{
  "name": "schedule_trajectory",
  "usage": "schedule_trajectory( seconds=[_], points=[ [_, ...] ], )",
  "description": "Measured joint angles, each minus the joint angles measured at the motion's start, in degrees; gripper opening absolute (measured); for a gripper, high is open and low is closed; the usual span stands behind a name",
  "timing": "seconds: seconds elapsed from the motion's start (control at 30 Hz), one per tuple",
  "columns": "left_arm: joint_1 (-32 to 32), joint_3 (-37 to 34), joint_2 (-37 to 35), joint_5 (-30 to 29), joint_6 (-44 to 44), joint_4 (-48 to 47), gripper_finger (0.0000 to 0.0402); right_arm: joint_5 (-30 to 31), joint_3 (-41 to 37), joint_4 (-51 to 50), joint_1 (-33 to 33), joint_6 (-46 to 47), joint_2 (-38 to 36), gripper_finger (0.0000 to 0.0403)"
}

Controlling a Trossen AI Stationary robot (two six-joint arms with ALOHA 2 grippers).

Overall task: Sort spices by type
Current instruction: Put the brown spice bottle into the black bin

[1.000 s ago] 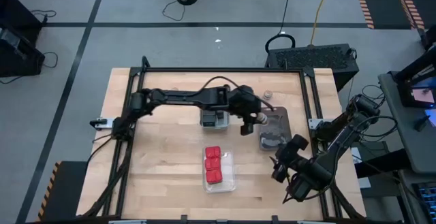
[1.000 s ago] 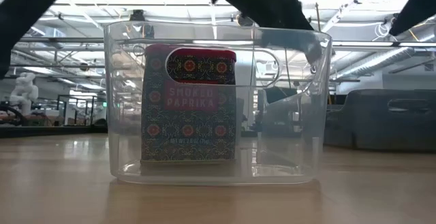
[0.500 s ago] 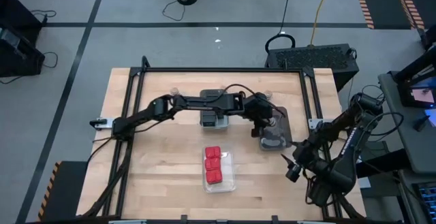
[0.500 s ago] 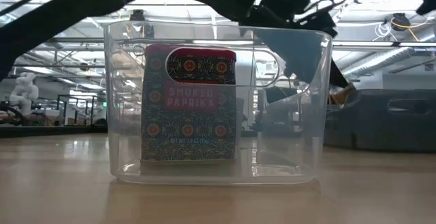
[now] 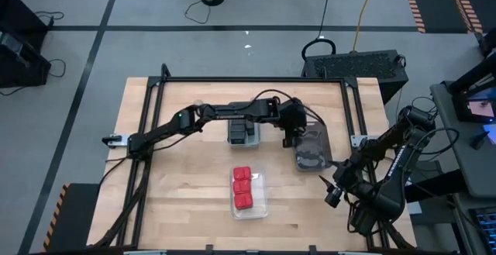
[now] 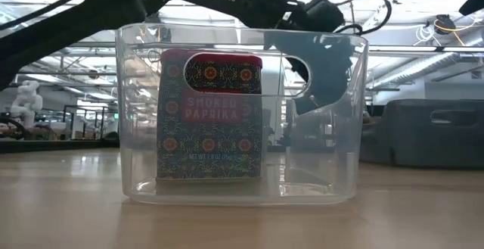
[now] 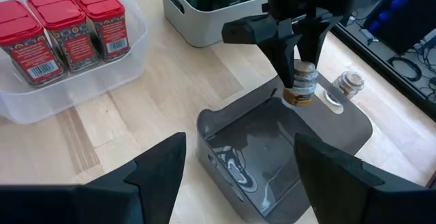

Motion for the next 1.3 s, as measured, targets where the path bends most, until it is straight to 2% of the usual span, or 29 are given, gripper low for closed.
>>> schedule_trajectory(
  seconds=[0.27,0.57,0.7,1.3],
  points=[
    [-2.22,0.02,0.59,0.07,0.19,0.58,0.0183,0.05,0.0,0.64,0.0,-0.02,0.0,0.0258],
    [-2.05,0.02,2.0,-2.42,0.44,0.79,0.0188,0.2,0.0,1.25,0.0,-0.04,0.0,0.0258],
    [-1.99,-0.04,2.1,-2.66,0.5,0.17,0.0203,0.2,0.0,1.41,0.0,-0.03,0.0,0.0258],
    [-2.42,-0.02,2.1,-2.99,2.01,0.24,0.0211,0.23,0.0,1.48,-0.02,-0.07,0.0,0.0258]
  ],
)
